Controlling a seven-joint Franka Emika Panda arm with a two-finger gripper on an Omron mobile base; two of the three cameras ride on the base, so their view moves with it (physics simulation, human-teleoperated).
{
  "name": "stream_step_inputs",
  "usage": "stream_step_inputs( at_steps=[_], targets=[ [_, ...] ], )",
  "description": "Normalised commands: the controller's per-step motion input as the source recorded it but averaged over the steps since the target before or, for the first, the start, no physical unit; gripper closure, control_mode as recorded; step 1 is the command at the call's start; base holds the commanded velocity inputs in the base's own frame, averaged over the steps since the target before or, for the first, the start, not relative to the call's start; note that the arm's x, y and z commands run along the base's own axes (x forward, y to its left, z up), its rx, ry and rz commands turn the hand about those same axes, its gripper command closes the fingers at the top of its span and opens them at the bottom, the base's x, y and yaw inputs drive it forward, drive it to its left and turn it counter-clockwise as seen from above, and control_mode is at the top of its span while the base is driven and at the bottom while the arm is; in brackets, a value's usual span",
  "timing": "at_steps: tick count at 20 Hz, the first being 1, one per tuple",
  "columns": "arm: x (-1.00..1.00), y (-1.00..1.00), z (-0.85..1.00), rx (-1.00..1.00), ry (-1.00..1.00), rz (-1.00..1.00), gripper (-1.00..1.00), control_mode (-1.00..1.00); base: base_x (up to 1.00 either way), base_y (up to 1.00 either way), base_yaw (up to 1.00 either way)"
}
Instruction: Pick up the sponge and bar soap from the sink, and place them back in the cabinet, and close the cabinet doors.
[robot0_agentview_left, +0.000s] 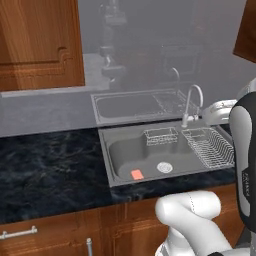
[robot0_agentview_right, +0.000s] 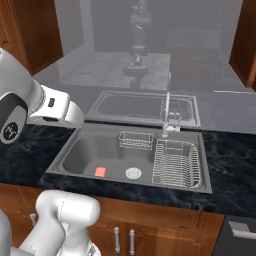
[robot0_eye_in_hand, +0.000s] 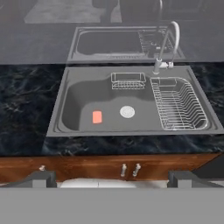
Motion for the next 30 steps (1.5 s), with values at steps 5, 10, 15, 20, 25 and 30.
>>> stream_step_inputs(
  at_steps=[5,10,15,20,25,30],
  targets=[
    [0.0,0.0,0.0,0.0,0.0,0.0,-1.0,1.0,0.36,0.0,0.0],
    [0.0,0.0,0.0,0.0,0.0,0.0,-1.0,1.0,0.34,0.0,0.0],
    [0.0,0.0,0.0,0.0,0.0,0.0,-1.0,1.0,0.39,0.0,0.0],
    [0.0,0.0,0.0,0.0,0.0,0.0,-1.0,1.0,0.35,0.0,0.0],
    [0.0,0.0,0.0,0.0,0.0,0.0,-1.0,1.0,0.27,0.0,0.0],
    [0.0,0.0,0.0,0.0,0.0,0.0,-1.0,-1.0,0.0,0.0,0.0]
  ],
)
